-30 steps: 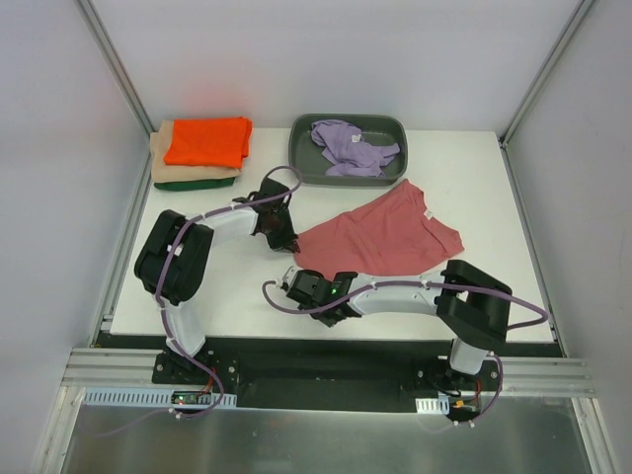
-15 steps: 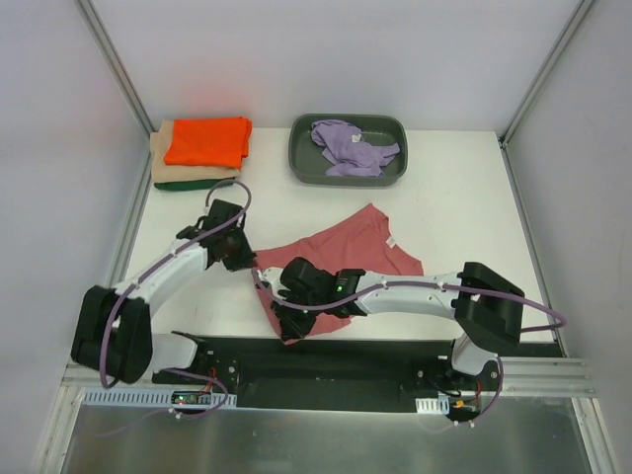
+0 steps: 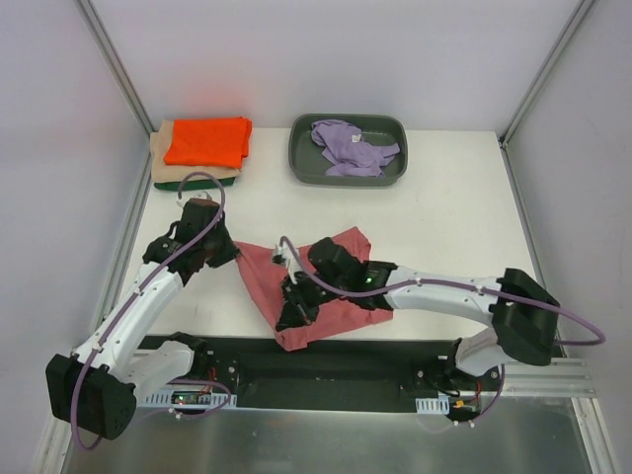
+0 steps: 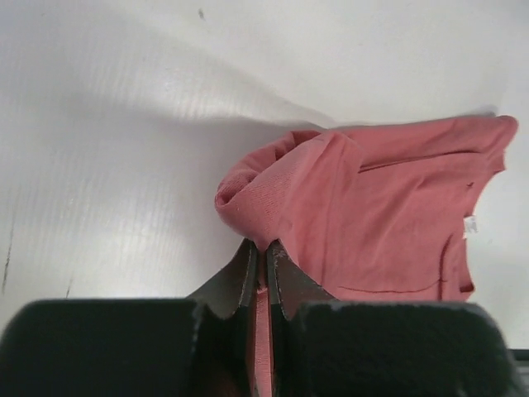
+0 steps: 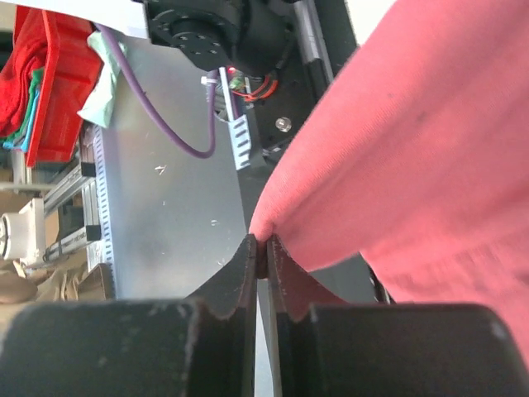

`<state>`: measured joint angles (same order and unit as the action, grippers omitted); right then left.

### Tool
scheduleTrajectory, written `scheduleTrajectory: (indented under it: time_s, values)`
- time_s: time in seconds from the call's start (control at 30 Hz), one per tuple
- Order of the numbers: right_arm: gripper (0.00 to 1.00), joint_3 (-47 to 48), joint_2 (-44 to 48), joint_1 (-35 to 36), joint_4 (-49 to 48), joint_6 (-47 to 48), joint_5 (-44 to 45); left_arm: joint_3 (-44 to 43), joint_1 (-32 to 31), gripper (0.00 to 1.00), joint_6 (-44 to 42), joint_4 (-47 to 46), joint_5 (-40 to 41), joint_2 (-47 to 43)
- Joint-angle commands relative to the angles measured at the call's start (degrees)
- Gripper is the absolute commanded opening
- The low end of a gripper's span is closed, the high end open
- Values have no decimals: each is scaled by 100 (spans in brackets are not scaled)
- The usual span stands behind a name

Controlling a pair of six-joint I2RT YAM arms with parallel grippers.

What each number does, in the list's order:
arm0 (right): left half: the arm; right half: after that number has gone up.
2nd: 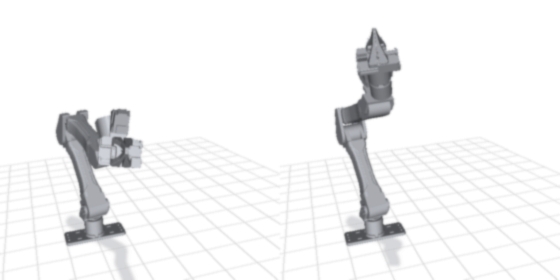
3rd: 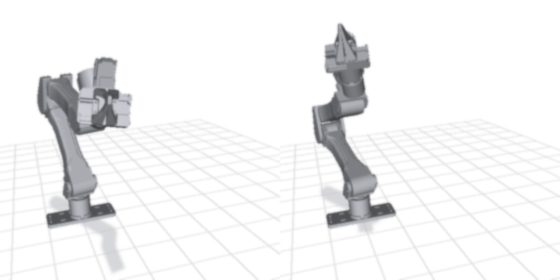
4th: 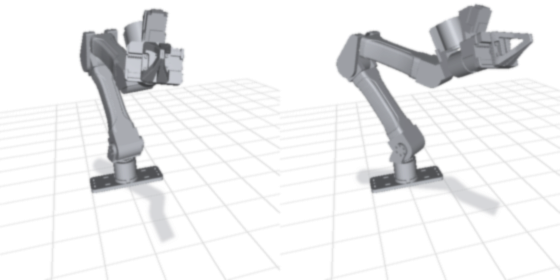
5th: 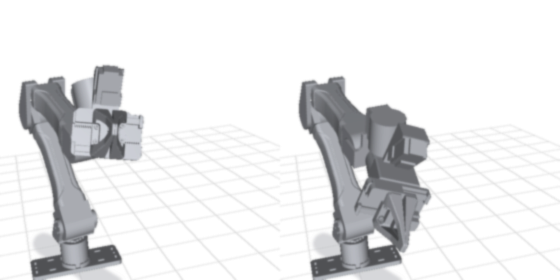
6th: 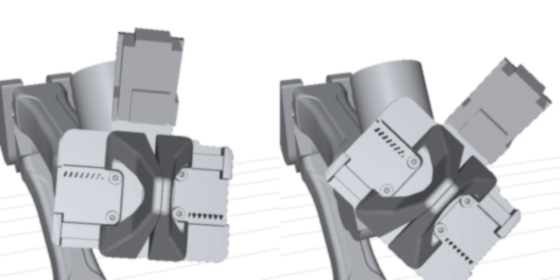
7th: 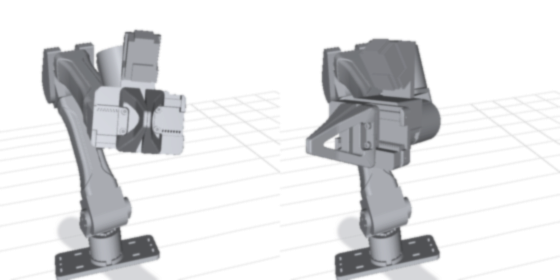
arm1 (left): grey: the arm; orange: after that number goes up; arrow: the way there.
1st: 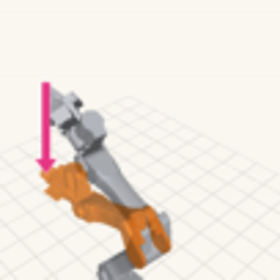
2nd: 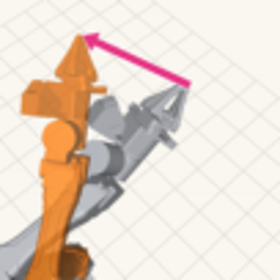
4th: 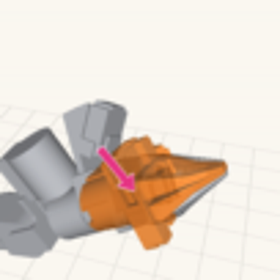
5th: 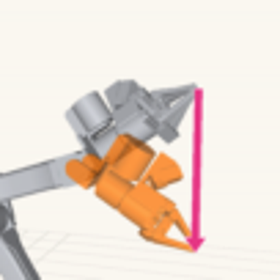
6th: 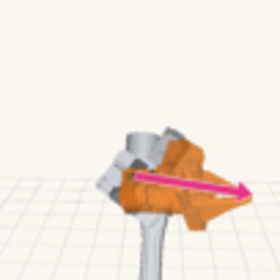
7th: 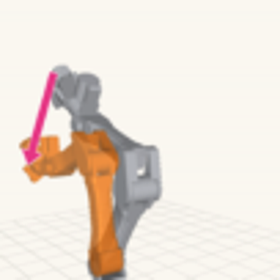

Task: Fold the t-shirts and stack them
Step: Fold the long partially folded tshirt into a neat square

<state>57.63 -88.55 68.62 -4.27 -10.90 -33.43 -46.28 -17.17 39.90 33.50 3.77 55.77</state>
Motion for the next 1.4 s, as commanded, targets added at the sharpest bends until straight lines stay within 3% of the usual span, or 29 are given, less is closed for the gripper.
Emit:
scheduleTrajectory:
  time_s: [0.0,0.3,0.6,0.9,1.37]
  values:
    - [3,-734,952,-375,-276,-264,-217,-548,-49,0,114,-430,-332,258]
    - [4,-2044,2675,-1447,575,-238,161,-1418,-1068,0,290,-1055,-368,1409]
    - [5,-2510,4231,-2466,2149,131,846,-2630,-1649,0,361,-1258,-368,2798]
    - [5,-2888,4417,-3486,2625,184,777,-3483,-1965,0,220,-1258,-483,3958]
    - [7,-3389,4997,-3610,2589,-641,680,-4670,-2309,0,-114,-1267,-781,5514]
